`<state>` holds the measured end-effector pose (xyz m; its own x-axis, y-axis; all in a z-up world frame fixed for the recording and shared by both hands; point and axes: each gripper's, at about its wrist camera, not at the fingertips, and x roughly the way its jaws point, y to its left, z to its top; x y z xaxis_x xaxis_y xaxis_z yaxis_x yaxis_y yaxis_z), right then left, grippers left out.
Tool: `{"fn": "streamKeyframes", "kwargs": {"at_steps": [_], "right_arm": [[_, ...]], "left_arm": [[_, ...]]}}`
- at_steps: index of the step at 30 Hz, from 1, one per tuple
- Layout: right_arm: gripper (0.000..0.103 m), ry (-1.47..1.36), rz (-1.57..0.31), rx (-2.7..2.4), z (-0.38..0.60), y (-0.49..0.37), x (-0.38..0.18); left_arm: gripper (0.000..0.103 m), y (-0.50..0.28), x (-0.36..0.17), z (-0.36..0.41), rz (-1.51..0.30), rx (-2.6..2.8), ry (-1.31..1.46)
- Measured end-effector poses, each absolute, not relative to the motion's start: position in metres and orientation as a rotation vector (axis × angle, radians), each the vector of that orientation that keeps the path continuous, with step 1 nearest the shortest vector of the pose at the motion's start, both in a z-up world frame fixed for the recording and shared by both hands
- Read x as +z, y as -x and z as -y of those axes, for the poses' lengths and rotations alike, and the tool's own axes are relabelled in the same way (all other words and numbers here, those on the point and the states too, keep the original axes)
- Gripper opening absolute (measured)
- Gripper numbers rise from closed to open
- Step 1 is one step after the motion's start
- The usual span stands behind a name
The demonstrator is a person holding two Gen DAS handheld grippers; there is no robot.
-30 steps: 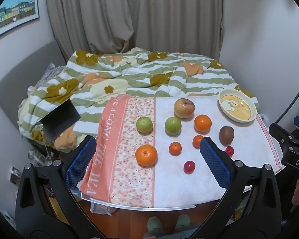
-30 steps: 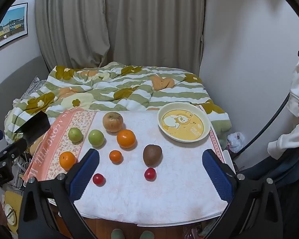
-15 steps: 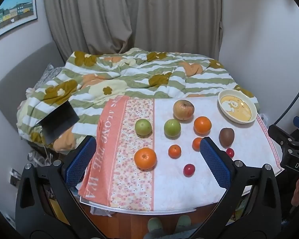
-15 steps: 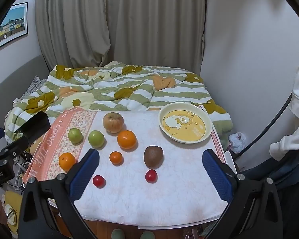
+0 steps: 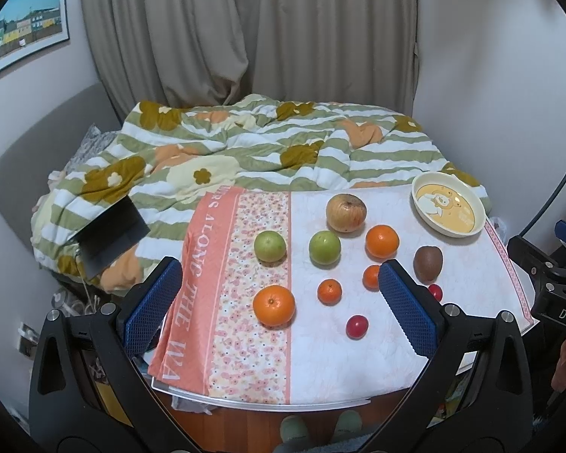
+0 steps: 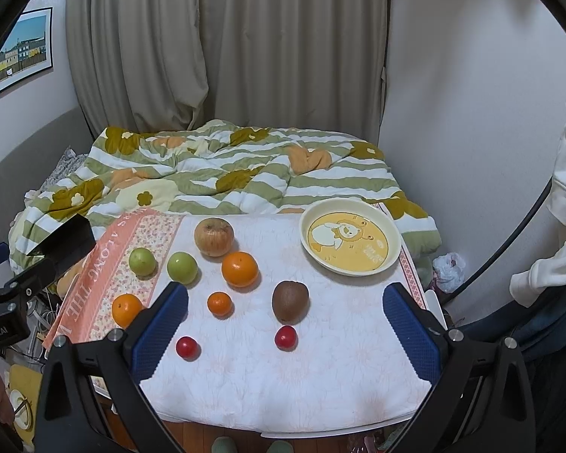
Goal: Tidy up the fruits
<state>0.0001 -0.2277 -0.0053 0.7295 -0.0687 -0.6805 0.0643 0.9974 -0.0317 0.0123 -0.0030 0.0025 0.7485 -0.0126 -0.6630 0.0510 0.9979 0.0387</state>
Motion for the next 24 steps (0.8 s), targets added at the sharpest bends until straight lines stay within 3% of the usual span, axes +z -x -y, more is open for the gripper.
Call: {"fn": "streamKeyframes", "kwargs": {"at_steps": [24], "right_arm": [[0.102, 0.004, -0.743, -0.074, 0.227, -0.0007, -0.0019]], "left_arm": [[0.103, -0.0141, 0.0056, 0.0065, -0.72, -0.037, -0.06]]}}
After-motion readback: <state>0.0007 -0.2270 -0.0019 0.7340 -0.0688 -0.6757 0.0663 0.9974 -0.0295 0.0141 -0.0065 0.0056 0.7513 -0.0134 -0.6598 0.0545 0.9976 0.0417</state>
